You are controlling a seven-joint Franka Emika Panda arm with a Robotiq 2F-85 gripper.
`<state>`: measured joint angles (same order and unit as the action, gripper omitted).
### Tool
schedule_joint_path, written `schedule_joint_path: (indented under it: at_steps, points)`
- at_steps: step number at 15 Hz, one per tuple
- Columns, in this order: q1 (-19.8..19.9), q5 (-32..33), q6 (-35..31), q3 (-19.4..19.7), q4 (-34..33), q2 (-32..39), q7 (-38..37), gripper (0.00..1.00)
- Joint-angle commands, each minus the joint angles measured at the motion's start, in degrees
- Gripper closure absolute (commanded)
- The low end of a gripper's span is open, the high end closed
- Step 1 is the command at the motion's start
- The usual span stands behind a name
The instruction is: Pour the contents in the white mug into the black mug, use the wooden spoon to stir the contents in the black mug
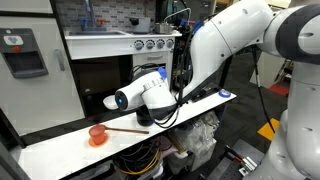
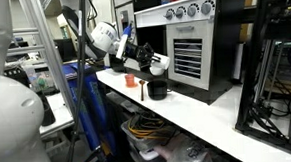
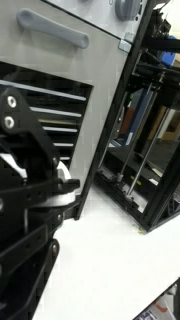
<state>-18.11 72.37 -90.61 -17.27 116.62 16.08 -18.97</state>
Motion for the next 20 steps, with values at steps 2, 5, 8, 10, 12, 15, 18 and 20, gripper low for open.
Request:
schedule_joint_path:
  at_steps: [2, 5, 8, 10, 12, 15, 18, 20]
  points:
    - [1.62, -2.25, -8.91, 0.06, 6.81, -8.4, -4.38, 0.98]
    - [2.41, -4.65, -14.92, 0.86, 9.93, -12.83, -7.89, 0.98]
    - [3.64, -8.21, -21.58, 2.49, 13.08, -17.26, -10.85, 0.98]
    - [4.56, -10.86, -26.26, 4.01, 15.17, -19.97, -11.72, 0.98]
    - [5.72, -13.65, -31.21, 5.85, 17.49, -22.58, -11.61, 0.98]
    - [7.38, -18.16, -37.53, 8.48, 20.5, -25.6, -10.1, 0.98]
    - [9.03, -22.76, -42.35, 10.71, 23.34, -27.87, -8.35, 0.98]
    - [10.1, -25.87, -44.82, 11.95, 24.94, -29.02, -6.72, 0.98]
